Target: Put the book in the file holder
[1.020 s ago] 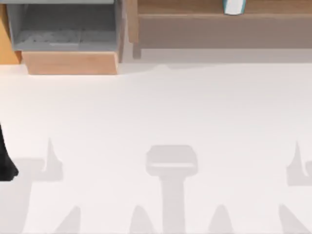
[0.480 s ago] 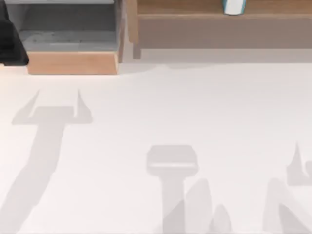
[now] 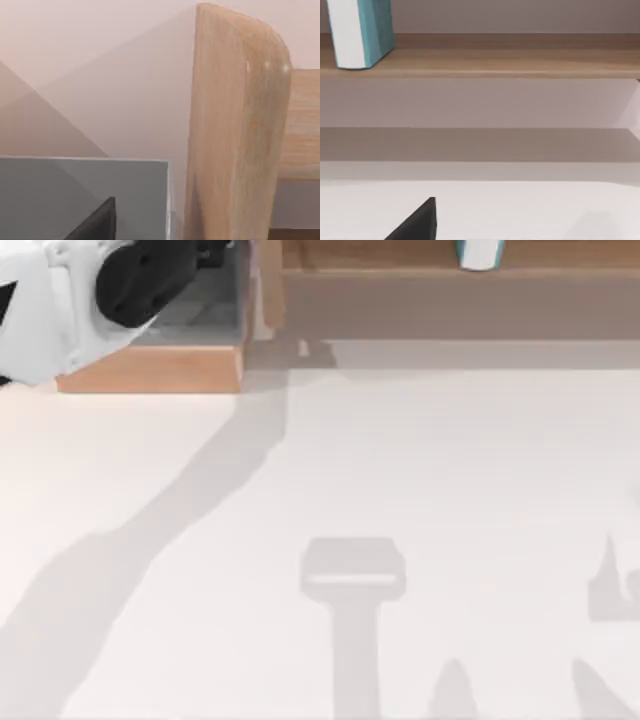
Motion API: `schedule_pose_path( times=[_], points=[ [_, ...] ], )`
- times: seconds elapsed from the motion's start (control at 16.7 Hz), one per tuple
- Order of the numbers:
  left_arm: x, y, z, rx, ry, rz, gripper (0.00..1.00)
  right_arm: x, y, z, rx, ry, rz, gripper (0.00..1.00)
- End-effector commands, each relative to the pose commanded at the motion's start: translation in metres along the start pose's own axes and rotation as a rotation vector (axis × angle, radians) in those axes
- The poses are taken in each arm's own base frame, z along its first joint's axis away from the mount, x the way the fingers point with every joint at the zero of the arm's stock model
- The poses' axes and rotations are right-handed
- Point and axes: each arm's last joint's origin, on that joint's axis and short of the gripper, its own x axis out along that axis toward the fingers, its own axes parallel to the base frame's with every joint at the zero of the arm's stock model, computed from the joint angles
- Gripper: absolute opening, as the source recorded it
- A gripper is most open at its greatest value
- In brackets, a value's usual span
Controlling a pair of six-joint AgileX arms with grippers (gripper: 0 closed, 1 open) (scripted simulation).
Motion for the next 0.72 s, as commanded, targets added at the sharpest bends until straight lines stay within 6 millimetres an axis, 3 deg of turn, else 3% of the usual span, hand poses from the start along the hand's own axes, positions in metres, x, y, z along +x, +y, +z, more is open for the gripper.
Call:
schedule_pose_path(
  times=[0.18, 0.36, 0.54, 0.72],
  points=[
    [0.045, -0.078, -0.037, 0.004, 0.013, 0.001, 1.00, 0.000, 0.000, 0.000, 0.000, 0.000, 0.000, 1.00],
    [0.069, -0.145, -0.091, 0.013, 0.027, 0.002, 1.00, 0.000, 0.000, 0.000, 0.000, 0.000, 0.000, 1.00],
    [0.076, -0.191, -0.140, 0.017, 0.034, 0.003, 1.00, 0.000, 0.000, 0.000, 0.000, 0.000, 0.000, 1.00],
    [0.076, -0.214, -0.168, 0.015, 0.033, 0.003, 1.00, 0.000, 0.000, 0.000, 0.000, 0.000, 0.000, 1.00]
  ],
)
